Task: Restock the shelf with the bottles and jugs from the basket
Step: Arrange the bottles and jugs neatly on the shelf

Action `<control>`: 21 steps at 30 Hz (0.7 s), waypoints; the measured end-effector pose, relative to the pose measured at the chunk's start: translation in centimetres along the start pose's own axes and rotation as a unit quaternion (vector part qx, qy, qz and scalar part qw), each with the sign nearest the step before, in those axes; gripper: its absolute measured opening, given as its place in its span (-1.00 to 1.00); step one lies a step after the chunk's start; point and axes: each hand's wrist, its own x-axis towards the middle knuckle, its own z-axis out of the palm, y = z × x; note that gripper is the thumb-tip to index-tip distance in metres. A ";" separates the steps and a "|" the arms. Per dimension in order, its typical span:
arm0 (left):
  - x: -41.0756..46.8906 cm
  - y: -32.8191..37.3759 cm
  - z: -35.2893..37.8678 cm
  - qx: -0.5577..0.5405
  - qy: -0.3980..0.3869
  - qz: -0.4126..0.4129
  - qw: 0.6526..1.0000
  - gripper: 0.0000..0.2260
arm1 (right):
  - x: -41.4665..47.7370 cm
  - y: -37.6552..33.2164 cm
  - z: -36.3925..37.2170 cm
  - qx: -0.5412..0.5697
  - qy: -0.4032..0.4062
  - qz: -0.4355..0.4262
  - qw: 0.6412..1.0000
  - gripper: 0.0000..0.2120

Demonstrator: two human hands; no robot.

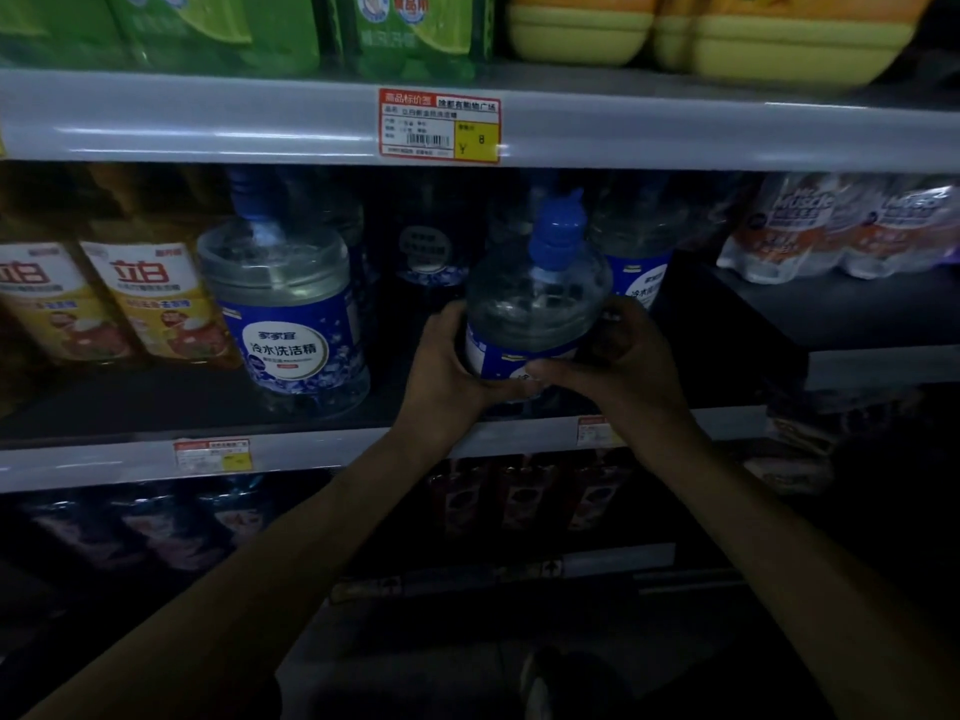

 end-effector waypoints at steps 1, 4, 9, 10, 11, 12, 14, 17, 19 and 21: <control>0.2 0.1 0.5 0.011 -0.003 0.007 1.000 -0.23 | -0.1 0.1 -0.5 -0.002 0.015 -0.003 1.000 -0.24; 0.9 0.2 2.0 0.024 -0.023 0.014 0.999 -0.23 | -0.5 0.3 -1.7 -0.011 0.048 -0.008 0.999 -0.22; 1.8 0.7 4.0 -0.015 -0.039 0.003 0.999 -0.23 | -0.2 0.3 -3.3 -0.003 0.084 0.004 0.996 -0.34; 1.8 0.8 4.3 -0.028 -0.039 -0.003 0.999 -0.25 | 0.1 0.5 -3.4 -0.001 0.089 0.008 0.996 -0.33; 1.9 0.8 4.5 -0.037 -0.039 -0.008 0.999 -0.25 | 0.3 0.6 -3.5 0.002 0.093 0.010 0.996 -0.30; 1.9 0.8 4.7 -0.041 -0.038 -0.013 0.998 -0.25 | 0.5 0.7 -3.5 0.004 0.099 0.011 0.995 -0.28; 2.1 0.9 4.9 -0.035 -0.035 -0.019 0.999 -0.24 | 0.7 1.1 -3.2 0.008 0.113 0.007 0.994 -0.30; 2.2 0.9 4.9 -0.021 -0.038 -0.018 0.999 -0.24 | 1.0 1.4 -2.6 0.017 0.130 0.006 0.991 -0.33; 2.1 0.8 4.8 -0.007 -0.042 -0.011 0.999 -0.23 | 1.1 1.5 -2.4 0.013 0.132 0.011 0.991 -0.32; 1.9 0.7 4.6 -0.004 -0.050 -0.006 0.999 -0.24 | 1.0 1.3 -2.2 -0.007 0.136 0.013 0.991 -0.30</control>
